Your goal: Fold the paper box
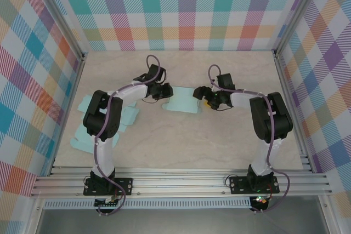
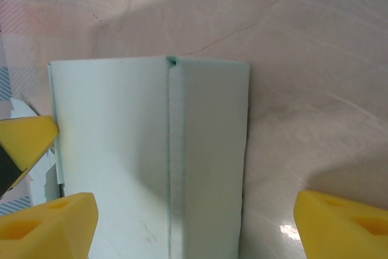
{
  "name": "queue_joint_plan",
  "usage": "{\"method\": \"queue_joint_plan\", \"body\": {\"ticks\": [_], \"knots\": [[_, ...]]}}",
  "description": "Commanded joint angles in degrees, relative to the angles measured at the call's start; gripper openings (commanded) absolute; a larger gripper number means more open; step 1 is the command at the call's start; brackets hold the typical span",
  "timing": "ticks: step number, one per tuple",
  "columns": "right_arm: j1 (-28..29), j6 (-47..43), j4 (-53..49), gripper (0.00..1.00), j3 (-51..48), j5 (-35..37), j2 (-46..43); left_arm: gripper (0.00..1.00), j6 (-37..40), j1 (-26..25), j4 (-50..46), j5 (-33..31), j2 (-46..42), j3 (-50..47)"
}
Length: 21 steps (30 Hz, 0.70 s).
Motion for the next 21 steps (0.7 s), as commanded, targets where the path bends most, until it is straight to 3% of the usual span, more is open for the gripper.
{"method": "queue_joint_plan", "body": {"ticks": [1, 6, 16, 21], "knots": [[0.0, 1.5, 4.7, 0.83, -1.0, -3.4, 2.6, 0.16, -0.6, 2.6, -0.4, 2.3, 1.5, -1.2], [0.0, 3.6, 9.9, 0.80, -1.4, -7.4, 4.1, 0.09, -0.6, 3.9, -0.6, 4.5, 2.5, -0.7], [0.0, 6.6, 20.3, 0.75, 1.0, -16.0, 8.3, 0.07, 0.7, 4.4, -1.4, 6.6, 3.7, 1.4], [0.0, 7.8, 22.8, 0.62, 3.1, -18.9, 10.1, 0.07, 0.8, 4.4, -1.5, 7.1, 3.7, 1.9]]}}
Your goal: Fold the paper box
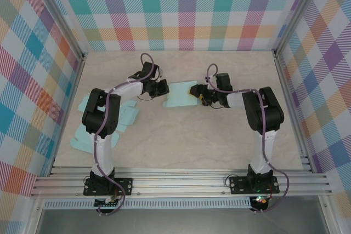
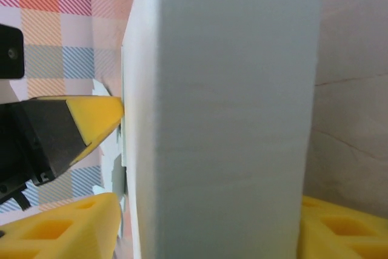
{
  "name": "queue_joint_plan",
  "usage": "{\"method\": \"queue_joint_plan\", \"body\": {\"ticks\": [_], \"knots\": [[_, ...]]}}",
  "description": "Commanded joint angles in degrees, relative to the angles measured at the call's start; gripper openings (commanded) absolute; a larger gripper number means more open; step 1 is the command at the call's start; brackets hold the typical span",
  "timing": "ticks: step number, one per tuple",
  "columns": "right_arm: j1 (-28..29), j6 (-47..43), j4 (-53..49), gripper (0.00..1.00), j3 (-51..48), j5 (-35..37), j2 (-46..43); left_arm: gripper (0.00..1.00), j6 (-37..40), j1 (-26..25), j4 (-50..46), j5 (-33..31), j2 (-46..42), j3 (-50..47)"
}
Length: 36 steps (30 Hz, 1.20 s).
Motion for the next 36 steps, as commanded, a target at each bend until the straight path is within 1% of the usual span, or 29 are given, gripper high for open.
{"method": "queue_joint_plan", "body": {"ticks": [1, 3, 5, 6, 11, 13, 15, 16, 19, 21, 23, 26, 28, 32, 34, 36], "knots": [[0.3, 1.6, 5.4, 0.59, 1.3, -4.5, 1.2, 0.07, 0.7, 0.6, -2.6, 1.1, 1.8, 0.6], [0.3, 2.8, 7.1, 0.54, 0.8, -5.0, 1.3, 0.10, 0.7, 0.6, -2.3, 1.5, 1.4, 0.6], [0.2, 4.3, 9.1, 0.50, 0.0, -5.4, 1.1, 0.14, 0.8, 0.6, -1.8, 1.8, 0.6, 0.4], [0.1, 5.5, 10.7, 0.48, -0.7, -5.8, 0.9, 0.19, 0.8, 0.6, -1.7, 2.1, -0.1, 0.1], [-1.1, 12.7, 17.7, 0.41, -4.5, -7.0, -0.6, 0.42, 1.1, 0.6, 5.0, 2.3, -5.9, -3.3], [-1.7, 15.1, 17.7, 0.37, -6.2, -6.9, -2.1, 0.54, 1.4, 0.6, 10.4, 2.7, -10.0, -7.1], [-2.2, 16.7, 17.0, 0.35, -8.0, -6.7, -4.2, 0.58, 1.3, 0.5, 16.2, 2.8, -13.9, -11.2], [-2.3, 17.1, 15.9, 0.32, -8.9, -6.2, -5.3, 0.60, 1.5, 0.4, 18.7, 2.7, -15.8, -13.2], [-2.4, 16.5, 8.7, 0.30, -10.4, -4.6, -9.3, 0.63, 4.3, -0.7, 25.2, 2.0, -20.7, -19.0], [-2.4, 16.2, 4.9, 0.30, -11.1, -4.3, -11.7, 0.65, 9.3, -2.7, 29.7, 0.8, -24.2, -23.4], [-2.4, 16.2, 1.6, 0.30, -11.7, -4.7, -14.0, 0.69, 18.5, -6.2, 32.5, -0.8, -28.0, -27.7], [-2.8, 16.0, -4.2, 0.31, -12.1, -6.1, -17.1, 0.76, 36.8, -14.8, 35.2, -7.3, -33.9, -34.5], [-3.0, 16.0, -7.7, 0.31, -12.5, -7.3, -19.0, 0.86, 47.4, -21.2, 36.5, -12.9, -36.7, -37.9], [-3.2, 15.7, -14.0, 0.32, -12.9, -9.0, -21.9, 0.91, 58.2, -28.8, 33.7, -23.3, -38.2, -39.0], [-3.2, 15.8, -15.8, 0.32, -13.3, -10.0, -23.0, 0.91, 63.2, -32.3, 33.5, -30.9, -36.6, -38.8], [-3.2, 15.7, -17.2, 0.32, -13.7, -10.6, -24.1, 0.91, 66.1, -34.4, 34.1, -37.0, -33.9, -38.2]]}}
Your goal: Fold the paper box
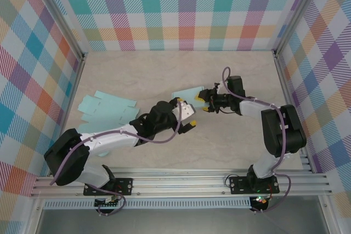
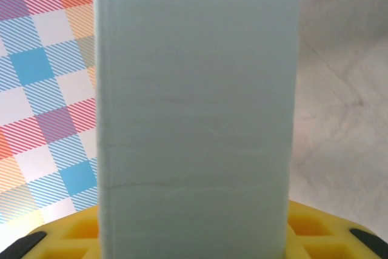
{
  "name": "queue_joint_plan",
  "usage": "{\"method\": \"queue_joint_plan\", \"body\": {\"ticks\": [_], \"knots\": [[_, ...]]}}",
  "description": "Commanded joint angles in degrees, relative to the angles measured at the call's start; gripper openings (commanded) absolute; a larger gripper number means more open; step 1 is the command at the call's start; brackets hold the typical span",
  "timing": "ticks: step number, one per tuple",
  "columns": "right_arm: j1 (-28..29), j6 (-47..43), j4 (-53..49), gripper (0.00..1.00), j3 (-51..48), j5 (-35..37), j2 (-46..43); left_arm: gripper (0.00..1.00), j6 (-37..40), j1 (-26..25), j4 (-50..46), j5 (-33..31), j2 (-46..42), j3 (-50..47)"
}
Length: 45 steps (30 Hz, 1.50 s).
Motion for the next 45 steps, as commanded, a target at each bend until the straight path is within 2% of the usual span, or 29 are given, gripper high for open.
{"method": "queue_joint_plan", "body": {"ticks": [1, 4, 11, 17, 22, 23, 24, 25, 26, 29, 32, 40, 45], "knots": [[-0.4, -0.4, -6.4, 0.33, -1.2, -3.1, -2.8, 0.91, 12.5, -2.8, 2.0, -16.1, 3.7, 0.7], [-0.4, -1.3, -9.3, 0.33, -1.6, -3.0, -4.2, 0.89, 14.4, -3.7, 0.2, -20.8, 8.1, 3.4], [-0.4, -1.7, -11.1, 0.34, -2.1, -3.1, -5.8, 0.87, 15.6, -5.1, 4.0, -25.1, 12.4, 5.4], [-0.4, -2.2, -12.2, 0.34, -2.4, -3.7, -6.7, 0.79, 15.9, -4.9, 1.4, -27.5, 15.3, 8.4], [-0.4, -3.3, -14.3, 0.35, -2.4, -3.4, -8.3, 0.66, 15.9, -4.9, -2.3, -28.5, 17.1, 10.9], [-0.4, -3.6, -14.8, 0.36, -2.5, -3.3, -8.6, 0.61, 15.7, -4.9, -2.5, -28.4, 17.1, 11.0], [-0.4, -4.1, -15.4, 0.36, -2.4, -3.1, -8.9, 0.52, 15.4, -4.9, -2.7, -28.3, 16.8, 11.2], [-0.4, -4.8, -16.3, 0.37, -2.3, -2.6, -9.2, 0.44, 15.0, -4.9, -3.3, -27.8, 16.4, 11.4], [-0.4, -5.3, -17.0, 0.37, -2.3, -2.2, -9.6, 0.41, 14.7, -4.9, -4.1, -27.3, 16.1, 11.8], [-0.4, -6.8, -18.7, 0.40, -2.7, -1.0, -10.7, 0.41, 14.3, -4.8, -7.8, -25.5, 14.9, 12.9], [-0.6, -9.3, -21.5, 0.47, -2.5, 0.7, -12.3, 0.41, 13.3, -4.5, -14.6, -22.1, 13.5, 14.7], [-4.9, -16.9, -31.5, 0.74, -1.6, 8.5, -21.0, 0.41, 10.9, -2.1, -43.6, -8.5, 13.9, 24.8], [-7.9, -21.2, -38.2, 0.81, 0.1, 14.7, -26.9, 0.39, 11.3, 0.2, -58.7, 0.0, 17.8, 33.7]]}}
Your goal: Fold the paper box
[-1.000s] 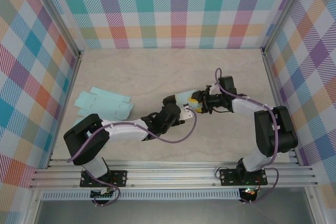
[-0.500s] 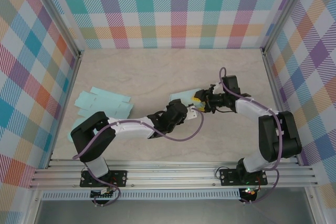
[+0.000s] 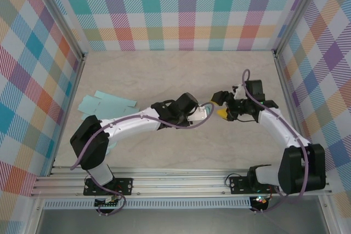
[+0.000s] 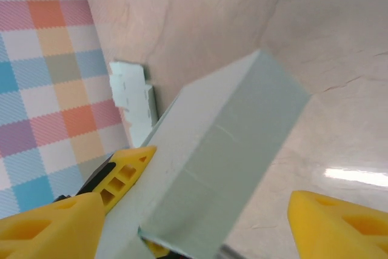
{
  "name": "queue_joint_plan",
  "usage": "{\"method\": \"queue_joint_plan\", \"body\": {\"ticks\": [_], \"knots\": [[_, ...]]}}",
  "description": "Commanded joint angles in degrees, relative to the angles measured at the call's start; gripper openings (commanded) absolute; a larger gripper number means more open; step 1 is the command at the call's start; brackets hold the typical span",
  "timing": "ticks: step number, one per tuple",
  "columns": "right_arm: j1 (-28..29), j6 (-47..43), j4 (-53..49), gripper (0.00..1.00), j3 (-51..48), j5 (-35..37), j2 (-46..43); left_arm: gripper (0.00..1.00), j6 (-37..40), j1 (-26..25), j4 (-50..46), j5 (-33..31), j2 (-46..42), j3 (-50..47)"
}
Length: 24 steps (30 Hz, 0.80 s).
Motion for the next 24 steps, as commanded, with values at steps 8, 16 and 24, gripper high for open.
{"method": "queue_joint_plan", "body": {"ticks": [8, 16, 24], "knots": [[-2.0, -10.2, -11.5, 0.83, 3.2, 11.4, -5.9, 0.40, 2.3, 4.0, -27.8, 13.8, 11.2, 16.7], [-2.1, -12.4, -11.4, 0.82, 2.5, 12.1, -5.3, 0.58, 5.1, 4.8, -29.7, 13.7, 16.2, 23.2], [-2.0, -14.3, -11.1, 0.80, 2.6, 11.7, -5.5, 0.75, 5.9, 5.0, -26.5, 11.0, 15.3, 25.0]]}}
